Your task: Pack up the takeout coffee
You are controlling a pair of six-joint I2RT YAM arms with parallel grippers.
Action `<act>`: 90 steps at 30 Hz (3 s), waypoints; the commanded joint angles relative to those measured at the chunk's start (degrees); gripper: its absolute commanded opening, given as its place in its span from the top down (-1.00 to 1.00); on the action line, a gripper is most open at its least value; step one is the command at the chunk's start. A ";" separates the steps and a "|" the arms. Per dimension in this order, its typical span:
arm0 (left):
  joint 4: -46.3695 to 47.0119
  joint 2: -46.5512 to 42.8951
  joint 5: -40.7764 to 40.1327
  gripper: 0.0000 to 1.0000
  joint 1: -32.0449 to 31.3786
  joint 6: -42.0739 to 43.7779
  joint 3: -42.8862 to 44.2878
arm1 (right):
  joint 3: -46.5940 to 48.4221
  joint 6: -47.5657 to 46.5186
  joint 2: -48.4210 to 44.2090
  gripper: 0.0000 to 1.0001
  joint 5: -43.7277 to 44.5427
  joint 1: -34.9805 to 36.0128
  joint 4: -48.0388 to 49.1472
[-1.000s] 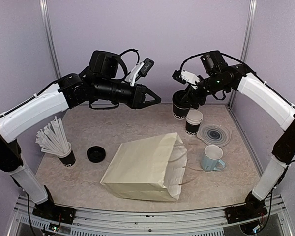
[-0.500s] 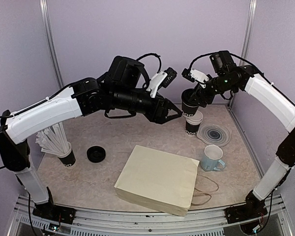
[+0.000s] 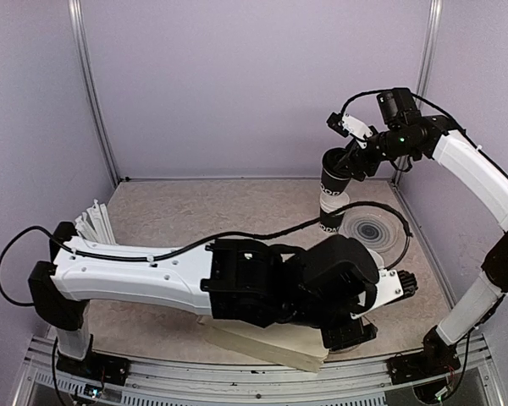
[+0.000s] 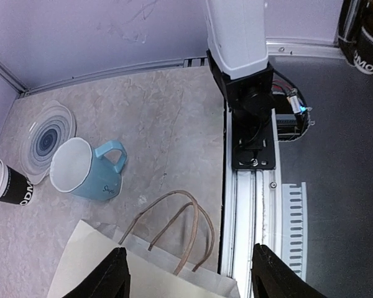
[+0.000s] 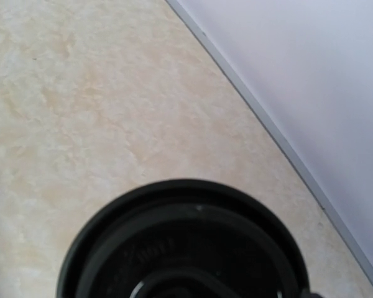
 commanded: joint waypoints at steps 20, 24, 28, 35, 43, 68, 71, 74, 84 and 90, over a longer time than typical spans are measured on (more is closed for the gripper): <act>-5.10 27.02 -18.87 0.42 -2.03 2.30 15.48 | -5.83 1.52 -5.78 -0.46 -5.40 -0.42 3.73; -2.46 26.13 -20.28 1.00 -2.04 2.48 14.03 | -5.71 1.67 -5.39 -0.46 -5.17 -0.42 3.74; -0.96 22.96 -22.31 1.00 -2.06 3.74 12.11 | -4.65 1.86 -5.05 -0.45 -4.61 -0.42 3.47; 11.43 7.20 -23.91 1.00 -1.74 12.16 -2.24 | -3.66 2.13 -5.45 -0.45 -2.19 -0.41 3.63; 20.61 -4.16 -22.86 1.00 0.71 15.65 -10.76 | -3.62 2.66 -5.64 -0.45 -0.54 -0.42 3.64; 18.10 -30.38 -39.37 0.78 6.37 -9.64 -37.16 | -2.77 1.88 -4.84 -0.45 -8.49 -0.47 1.01; 9.23 -29.81 -40.76 0.43 6.87 -19.01 -34.40 | -4.79 0.31 -5.89 -0.42 -13.42 -0.43 -0.71; -0.68 -27.90 -39.21 0.01 7.88 -29.47 -30.46 | -7.45 -1.87 -7.06 -0.41 -14.52 -0.09 -2.15; -10.83 -25.03 -37.78 -0.32 6.15 -41.33 -24.40 | -13.54 -3.87 -9.07 -0.40 -16.17 1.97 -1.93; -22.37 -25.04 -40.03 -0.42 1.92 -50.45 -17.15 | -13.80 -3.49 -8.84 -0.40 -16.90 3.02 -1.64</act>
